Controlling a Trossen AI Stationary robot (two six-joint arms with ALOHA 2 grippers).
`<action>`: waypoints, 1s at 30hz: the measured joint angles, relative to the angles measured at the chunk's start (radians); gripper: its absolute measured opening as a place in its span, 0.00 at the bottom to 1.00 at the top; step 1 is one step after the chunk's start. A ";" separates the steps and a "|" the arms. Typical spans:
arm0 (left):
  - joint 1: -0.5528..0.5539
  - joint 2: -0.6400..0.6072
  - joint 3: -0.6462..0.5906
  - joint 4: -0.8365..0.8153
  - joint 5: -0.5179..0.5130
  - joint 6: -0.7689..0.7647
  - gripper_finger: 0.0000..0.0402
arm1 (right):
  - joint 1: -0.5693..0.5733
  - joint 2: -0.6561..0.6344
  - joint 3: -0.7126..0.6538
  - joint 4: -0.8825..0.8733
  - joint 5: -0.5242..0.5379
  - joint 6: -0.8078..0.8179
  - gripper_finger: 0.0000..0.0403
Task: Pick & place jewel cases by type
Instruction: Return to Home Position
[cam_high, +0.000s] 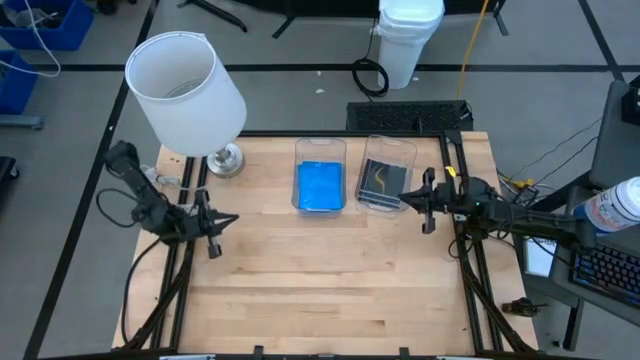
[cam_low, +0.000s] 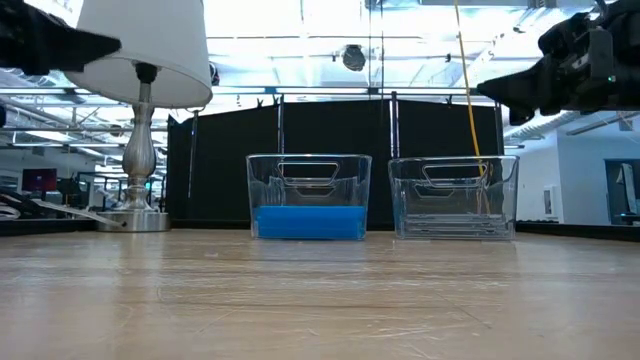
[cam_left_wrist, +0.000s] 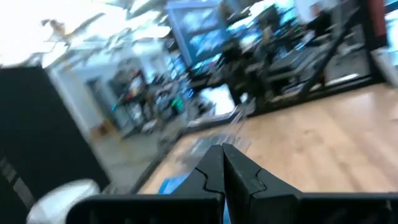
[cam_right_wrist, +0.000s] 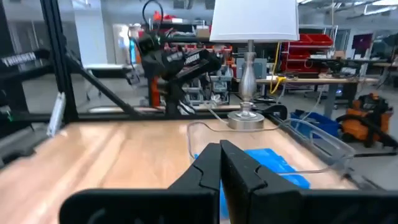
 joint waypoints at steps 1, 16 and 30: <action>-0.008 -0.023 0.000 0.000 0.030 0.034 0.00 | -0.002 -0.012 0.000 -0.020 0.000 -0.020 0.00; 0.343 -0.283 0.000 -0.408 0.457 -0.069 0.00 | -0.072 -0.021 0.049 -0.033 -0.197 -0.033 0.00; 0.588 -0.284 0.003 -0.457 0.885 -0.098 0.00 | -0.073 -0.100 0.055 -0.192 -0.245 -0.107 0.00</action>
